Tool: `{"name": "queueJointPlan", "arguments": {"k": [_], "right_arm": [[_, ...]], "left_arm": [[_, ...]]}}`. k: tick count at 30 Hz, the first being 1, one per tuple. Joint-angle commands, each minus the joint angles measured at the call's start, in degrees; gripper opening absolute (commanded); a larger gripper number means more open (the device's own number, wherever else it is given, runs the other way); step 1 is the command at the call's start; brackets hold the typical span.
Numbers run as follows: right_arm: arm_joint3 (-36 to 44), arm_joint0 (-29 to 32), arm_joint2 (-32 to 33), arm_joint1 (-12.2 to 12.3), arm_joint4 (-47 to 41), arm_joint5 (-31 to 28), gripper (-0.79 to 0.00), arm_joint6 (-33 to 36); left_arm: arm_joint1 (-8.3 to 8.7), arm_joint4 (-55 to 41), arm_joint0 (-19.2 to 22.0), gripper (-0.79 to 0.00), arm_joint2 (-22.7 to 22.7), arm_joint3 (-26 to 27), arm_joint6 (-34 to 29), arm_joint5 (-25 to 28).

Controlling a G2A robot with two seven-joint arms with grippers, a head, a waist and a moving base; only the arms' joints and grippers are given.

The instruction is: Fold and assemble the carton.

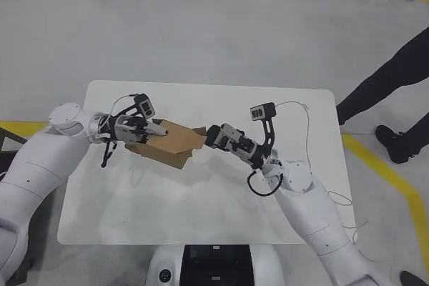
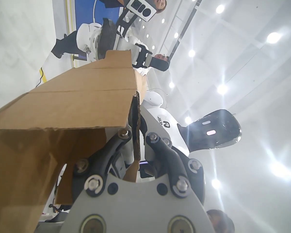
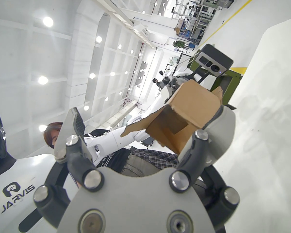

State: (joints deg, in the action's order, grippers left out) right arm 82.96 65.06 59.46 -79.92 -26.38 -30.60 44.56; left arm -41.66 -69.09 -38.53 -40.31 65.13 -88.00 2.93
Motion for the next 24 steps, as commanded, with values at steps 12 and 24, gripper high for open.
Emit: {"name": "queueJointPlan", "arguments": {"k": [12, 24], "right_arm": [[1.30, -0.14, -0.26, 0.29, -0.02, 0.96, 0.000, 2.38], [2.26, -0.70, -1.43, 0.46, 0.08, 2.28, 0.000, 5.05]], "left_arm": [[-1.06, -1.10, 1.77, -0.785, 1.83, -1.65, 0.00, 0.68], [-1.58, -1.76, 2.45, -0.785, 2.56, -2.53, 0.00, 0.64]]}}
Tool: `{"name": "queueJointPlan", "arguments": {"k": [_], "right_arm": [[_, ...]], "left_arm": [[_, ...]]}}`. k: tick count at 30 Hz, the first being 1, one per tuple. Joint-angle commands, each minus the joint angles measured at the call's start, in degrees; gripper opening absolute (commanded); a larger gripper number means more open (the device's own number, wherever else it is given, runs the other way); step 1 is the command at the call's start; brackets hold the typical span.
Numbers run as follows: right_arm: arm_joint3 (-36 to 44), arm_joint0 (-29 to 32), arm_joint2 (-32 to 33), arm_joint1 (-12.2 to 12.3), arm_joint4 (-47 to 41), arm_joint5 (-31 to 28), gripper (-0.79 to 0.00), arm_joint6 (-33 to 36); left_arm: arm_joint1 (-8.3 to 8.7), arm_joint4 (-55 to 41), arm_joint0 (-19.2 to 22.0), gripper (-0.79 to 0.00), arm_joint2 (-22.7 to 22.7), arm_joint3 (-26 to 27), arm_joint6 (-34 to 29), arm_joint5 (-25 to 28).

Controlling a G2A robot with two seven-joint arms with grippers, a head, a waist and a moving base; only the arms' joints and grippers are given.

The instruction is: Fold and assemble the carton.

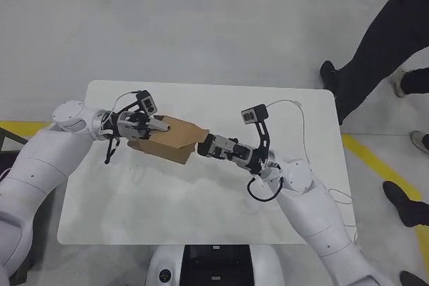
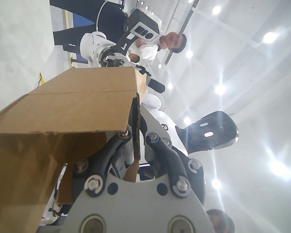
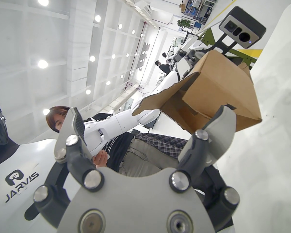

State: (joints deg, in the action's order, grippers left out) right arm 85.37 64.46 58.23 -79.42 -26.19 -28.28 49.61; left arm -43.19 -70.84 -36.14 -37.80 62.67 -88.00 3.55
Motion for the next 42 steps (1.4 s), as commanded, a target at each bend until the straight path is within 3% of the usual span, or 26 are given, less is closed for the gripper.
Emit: {"name": "queueJointPlan", "arguments": {"k": [1, 21, 28, 36, 42], "right_arm": [[-0.21, -0.15, -0.40, -0.06, -0.19, -0.11, 0.000, 0.08], [0.14, 0.40, -1.03, -0.06, 1.23, 0.90, 0.000, -3.77], [2.36, 2.46, 1.87, 0.64, -0.49, 2.85, 0.000, -4.47], [4.71, 3.59, 0.99, 0.60, -4.62, 5.39, 0.000, -3.58], [4.23, 3.44, 0.10, 0.28, -3.48, 4.91, 0.000, -7.14]], "left_arm": [[-0.09, -0.02, 0.11, -0.785, 0.10, -0.12, 0.00, 0.02], [-1.55, 0.84, 1.64, -0.785, 1.69, -2.88, 0.00, 0.01], [-1.71, 1.00, 1.89, -0.785, 1.74, -3.86, 0.00, 0.46], [-2.10, 1.89, 2.16, -0.785, 1.82, -4.66, 0.00, 1.62], [-2.25, 1.71, 2.19, -0.785, 1.61, -4.53, 0.00, 1.75]]}}
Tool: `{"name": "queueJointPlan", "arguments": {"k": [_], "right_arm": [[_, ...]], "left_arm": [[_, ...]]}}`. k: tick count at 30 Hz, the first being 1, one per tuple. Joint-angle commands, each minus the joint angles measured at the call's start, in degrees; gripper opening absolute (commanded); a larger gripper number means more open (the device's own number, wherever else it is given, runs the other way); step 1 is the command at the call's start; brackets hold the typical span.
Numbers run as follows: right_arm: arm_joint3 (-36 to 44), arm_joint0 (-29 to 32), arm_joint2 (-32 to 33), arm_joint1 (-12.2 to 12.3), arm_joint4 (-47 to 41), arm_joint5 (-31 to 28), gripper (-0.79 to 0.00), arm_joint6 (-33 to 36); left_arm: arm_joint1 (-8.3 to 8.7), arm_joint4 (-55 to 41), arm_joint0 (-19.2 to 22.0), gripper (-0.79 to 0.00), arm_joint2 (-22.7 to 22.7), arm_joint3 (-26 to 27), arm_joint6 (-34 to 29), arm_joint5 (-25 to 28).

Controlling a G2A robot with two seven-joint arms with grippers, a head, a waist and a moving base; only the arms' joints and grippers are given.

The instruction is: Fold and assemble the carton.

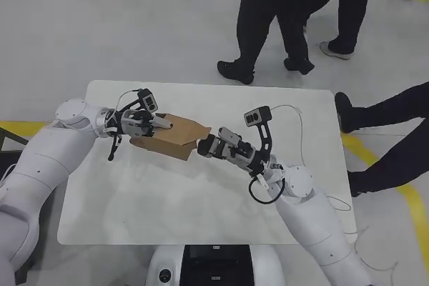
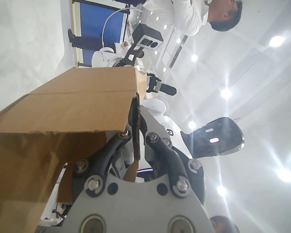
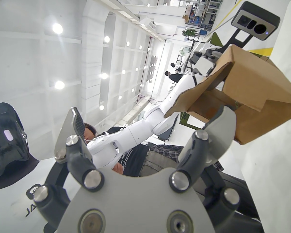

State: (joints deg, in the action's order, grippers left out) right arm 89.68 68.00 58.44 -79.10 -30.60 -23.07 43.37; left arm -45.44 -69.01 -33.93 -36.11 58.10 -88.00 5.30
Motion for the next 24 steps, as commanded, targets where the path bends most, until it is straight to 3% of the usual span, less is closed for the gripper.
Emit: {"name": "queueJointPlan", "arguments": {"k": [1, 8, 24], "right_arm": [[0.02, -0.08, -0.21, -0.09, 1.90, -0.71, 0.000, -1.81], [1.84, 1.09, -0.62, -0.15, 6.61, -2.02, 0.000, -6.04], [1.32, 0.77, -0.44, -0.35, 1.69, -0.68, 0.000, -5.57]], "left_arm": [[0.00, -0.18, -0.02, -0.785, -0.14, 0.11, 0.00, 0.01], [0.02, -0.84, -0.37, -0.785, -0.60, 0.30, 0.00, -0.23], [0.30, -0.26, -0.87, -0.785, -1.10, 0.62, 0.00, -0.16]]}}
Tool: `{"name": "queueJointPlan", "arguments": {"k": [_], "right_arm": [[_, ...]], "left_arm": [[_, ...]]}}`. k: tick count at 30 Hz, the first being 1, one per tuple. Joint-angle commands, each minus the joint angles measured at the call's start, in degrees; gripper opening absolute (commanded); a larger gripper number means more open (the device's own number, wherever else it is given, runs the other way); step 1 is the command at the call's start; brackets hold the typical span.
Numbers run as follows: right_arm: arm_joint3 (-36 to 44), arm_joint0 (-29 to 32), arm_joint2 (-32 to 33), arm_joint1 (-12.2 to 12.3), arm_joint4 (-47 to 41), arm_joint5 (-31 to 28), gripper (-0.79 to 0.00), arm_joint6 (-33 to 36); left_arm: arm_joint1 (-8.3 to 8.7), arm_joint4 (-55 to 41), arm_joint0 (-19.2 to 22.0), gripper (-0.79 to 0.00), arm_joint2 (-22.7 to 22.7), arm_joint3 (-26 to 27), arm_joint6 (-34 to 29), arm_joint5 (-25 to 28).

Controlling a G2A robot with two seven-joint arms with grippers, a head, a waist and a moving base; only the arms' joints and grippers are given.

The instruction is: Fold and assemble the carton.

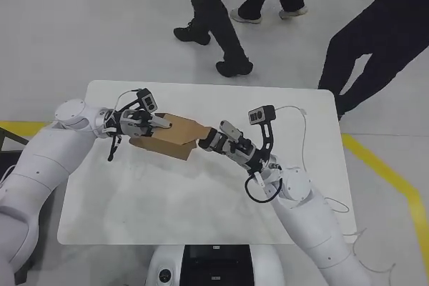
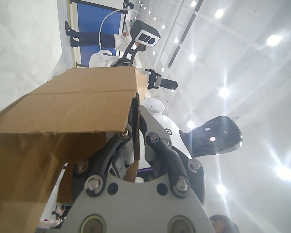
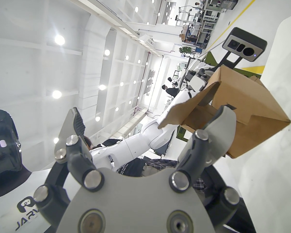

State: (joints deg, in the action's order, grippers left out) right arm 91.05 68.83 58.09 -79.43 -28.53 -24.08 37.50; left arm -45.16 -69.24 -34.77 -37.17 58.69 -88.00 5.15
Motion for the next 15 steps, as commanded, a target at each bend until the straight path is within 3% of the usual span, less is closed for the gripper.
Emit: {"name": "queueJointPlan", "arguments": {"k": [1, 15], "right_arm": [[-0.19, -0.16, -0.18, -0.03, -0.68, 0.75, 0.000, 0.58], [-4.14, -2.25, -1.74, -0.58, -9.14, 4.36, 0.000, 6.97]], "left_arm": [[0.05, -0.03, -0.07, -0.785, -0.07, 0.06, 0.00, -0.02], [0.32, 0.17, -0.34, -0.785, -0.37, 0.55, 0.00, -0.01]]}}
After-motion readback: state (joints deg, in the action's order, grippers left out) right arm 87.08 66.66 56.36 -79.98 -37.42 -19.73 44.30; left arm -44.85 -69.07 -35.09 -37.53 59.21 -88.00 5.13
